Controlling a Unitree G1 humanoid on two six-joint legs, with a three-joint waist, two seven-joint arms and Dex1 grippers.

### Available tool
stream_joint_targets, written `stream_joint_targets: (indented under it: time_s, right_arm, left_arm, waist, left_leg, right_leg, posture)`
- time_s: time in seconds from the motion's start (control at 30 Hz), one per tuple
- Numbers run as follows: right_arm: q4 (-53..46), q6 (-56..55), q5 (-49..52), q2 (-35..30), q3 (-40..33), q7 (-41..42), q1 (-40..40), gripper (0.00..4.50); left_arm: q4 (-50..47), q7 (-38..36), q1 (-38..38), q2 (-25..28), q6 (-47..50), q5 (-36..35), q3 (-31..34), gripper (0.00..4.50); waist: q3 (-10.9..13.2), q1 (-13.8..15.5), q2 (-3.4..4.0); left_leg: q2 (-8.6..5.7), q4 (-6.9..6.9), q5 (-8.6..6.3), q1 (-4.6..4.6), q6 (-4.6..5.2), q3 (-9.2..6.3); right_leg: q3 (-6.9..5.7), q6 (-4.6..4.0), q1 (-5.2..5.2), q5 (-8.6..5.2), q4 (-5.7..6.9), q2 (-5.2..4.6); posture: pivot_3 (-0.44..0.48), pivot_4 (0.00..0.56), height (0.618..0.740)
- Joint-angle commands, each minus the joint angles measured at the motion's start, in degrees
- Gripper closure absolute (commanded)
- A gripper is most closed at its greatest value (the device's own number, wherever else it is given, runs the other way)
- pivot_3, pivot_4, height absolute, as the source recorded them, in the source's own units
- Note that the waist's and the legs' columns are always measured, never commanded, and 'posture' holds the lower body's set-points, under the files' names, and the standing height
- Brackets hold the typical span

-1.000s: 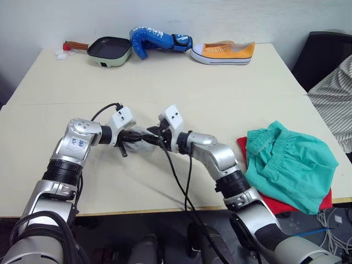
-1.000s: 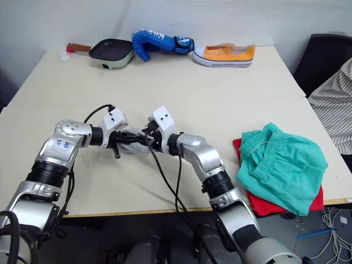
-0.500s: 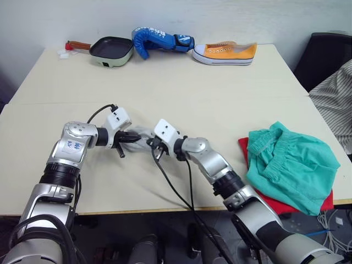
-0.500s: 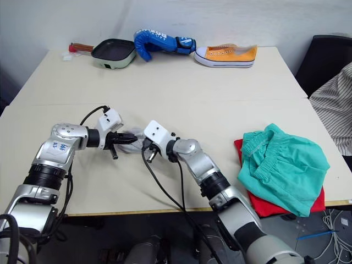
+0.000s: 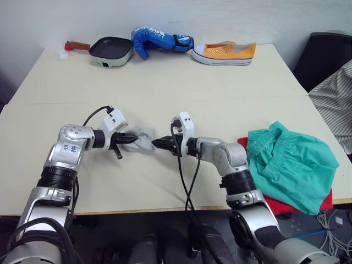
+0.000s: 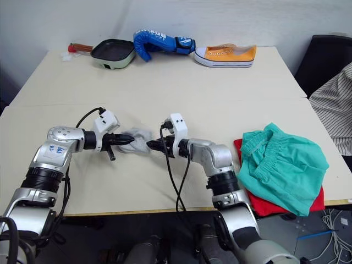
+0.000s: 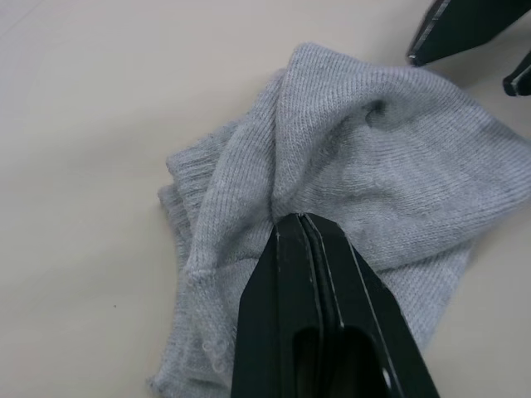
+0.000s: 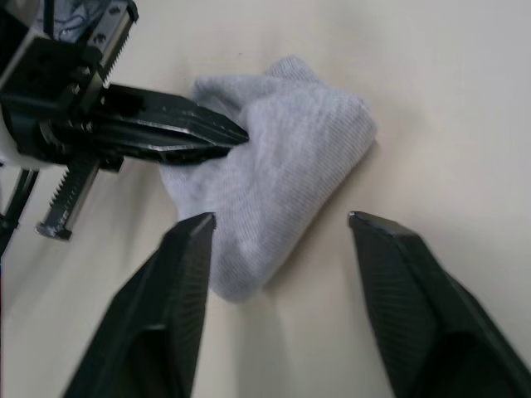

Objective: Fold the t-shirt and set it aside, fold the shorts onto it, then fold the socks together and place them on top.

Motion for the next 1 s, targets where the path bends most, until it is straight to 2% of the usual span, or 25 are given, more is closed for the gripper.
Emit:
stream_joint_targets:
  time_s: [0.03,0.07,0.3,0.4,0.47,0.7,0.77,0.83,0.93,1.0]
  right_arm:
    - [5.6,-0.5,2.3,2.8,-2.6,-1.7,-2.9,0.56]
    - [7.9,-1.3,2.2,3.8,-2.4,-1.8,-3.8,0.22]
    - [15.9,-3.8,2.3,8.6,-1.7,-1.6,-7.6,0.22]
    - [16.4,-4.8,1.7,8.8,-0.5,-1.4,-7.6,0.85]
    - [16.3,-5.2,1.6,8.7,-0.2,-1.1,-7.6,1.43]
    - [15.4,-6.3,2.4,7.8,-0.4,-1.5,-7.7,3.92]
    - [14.3,-6.2,3.1,7.4,-1.1,-1.9,-7.7,4.42]
    - [11.6,-5.2,4.1,6.4,-1.6,-2.0,-7.4,4.48]
    - [2.0,0.2,6.5,3.0,-2.5,-1.8,-4.7,4.50]
    - [-5.8,4.8,8.5,0.4,-2.7,-1.8,-2.1,4.50]
  left_arm:
    - [0.9,0.8,1.0,0.1,0.1,0.9,0.0,4.50]
    - [0.7,0.9,1.1,0.1,0.2,0.8,0.1,4.50]
    - [-1.1,1.7,1.6,-0.2,0.8,0.3,0.8,4.50]
    - [-2.0,2.1,1.8,-0.4,1.4,-0.2,1.3,4.50]
    - [-2.5,2.2,1.9,-0.4,1.7,-0.5,1.6,4.50]
    - [-2.6,2.0,1.1,-0.6,1.6,-1.4,2.5,4.50]
    - [-2.6,1.6,0.2,-1.0,1.3,-2.6,3.3,4.50]
    - [-3.0,0.5,-1.2,-1.5,2.8,-4.8,4.9,4.50]
    - [-7.5,-5.6,-3.0,-1.6,8.3,-12.4,7.7,3.90]
    - [-11.5,-10.2,-3.5,-1.1,13.3,-18.1,9.0,3.33]
  waist:
    - [0.0,0.0,0.00]
    - [0.0,-0.2,0.00]
    - [0.0,-0.4,0.00]
    - [0.0,-0.4,0.00]
    - [0.0,-0.5,0.00]
    - [0.0,-0.3,0.00]
    - [0.0,-0.3,0.00]
    - [0.0,-0.3,0.00]
    - [0.0,-0.2,0.01]
    - [0.0,0.0,0.02]
  left_leg:
    - [0.00,0.00,0.00,0.00,0.00,0.00]
    - [0.00,0.00,0.00,0.00,0.00,0.00]
    - [0.00,-0.04,0.02,0.06,-0.02,0.02]
    - [0.00,-0.04,0.02,0.06,-0.02,0.02]
    - [0.00,-0.07,0.02,0.06,-0.02,0.02]
    - [0.00,-0.10,0.02,0.03,-0.02,0.00]
    - [0.00,-0.08,0.03,0.04,-0.02,0.00]
    - [0.00,-0.07,0.03,0.02,-0.02,0.00]
    - [-0.01,-0.07,0.03,-0.08,-0.02,-0.05]
    - [-0.01,-0.07,0.03,-0.21,-0.02,-0.21]
  right_leg:
    - [0.00,0.00,0.00,0.00,0.00,0.00]
    - [0.00,0.00,0.00,0.00,0.01,0.00]
    - [0.05,-0.01,0.00,0.00,0.07,0.00]
    - [0.08,0.00,0.00,0.00,0.07,0.00]
    - [0.08,-0.01,-0.01,0.00,0.07,0.00]
    - [0.08,-0.01,-0.02,0.00,0.05,0.00]
    - [0.09,-0.01,-0.01,0.00,0.04,0.00]
    - [0.09,-0.01,-0.01,0.00,0.05,0.00]
    - [0.09,0.00,-0.08,0.00,0.02,0.00]
    - [0.09,0.00,-0.13,0.00,0.01,0.00]
  posture:
    - [0.000,0.150,0.740]
    - [0.000,0.150,0.740]
    - [0.000,0.150,0.740]
    - [0.000,0.150,0.740]
    - [0.000,0.150,0.740]
    - [0.000,0.150,0.740]
    - [0.000,0.150,0.740]
    - [0.000,0.150,0.740]
    - [0.000,0.150,0.740]
    - [0.000,0.150,0.740]
